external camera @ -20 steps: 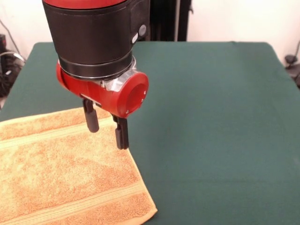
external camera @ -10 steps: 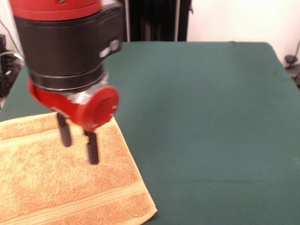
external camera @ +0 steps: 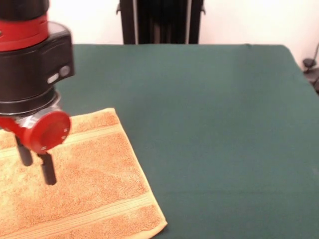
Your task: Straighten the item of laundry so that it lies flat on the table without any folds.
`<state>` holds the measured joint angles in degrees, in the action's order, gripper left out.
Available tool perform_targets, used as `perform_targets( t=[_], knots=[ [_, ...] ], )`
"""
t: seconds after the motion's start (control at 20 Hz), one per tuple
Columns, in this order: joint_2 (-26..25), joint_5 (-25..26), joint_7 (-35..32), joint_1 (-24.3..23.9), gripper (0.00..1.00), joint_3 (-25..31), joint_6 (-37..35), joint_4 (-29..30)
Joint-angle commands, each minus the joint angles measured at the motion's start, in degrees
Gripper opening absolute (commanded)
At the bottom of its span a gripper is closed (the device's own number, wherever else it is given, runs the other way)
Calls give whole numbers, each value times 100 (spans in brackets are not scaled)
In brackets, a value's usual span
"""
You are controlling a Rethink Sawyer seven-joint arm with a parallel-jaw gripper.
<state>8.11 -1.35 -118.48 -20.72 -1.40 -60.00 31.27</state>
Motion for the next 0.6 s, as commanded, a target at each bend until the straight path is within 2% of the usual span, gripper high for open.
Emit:
perform_targets(
  t=[0.05,0.6],
  knots=[
    [-430,330,2108,120,100,898,211,790],
    [-759,490,2376,26,100,1184,247,449]
  ],
)
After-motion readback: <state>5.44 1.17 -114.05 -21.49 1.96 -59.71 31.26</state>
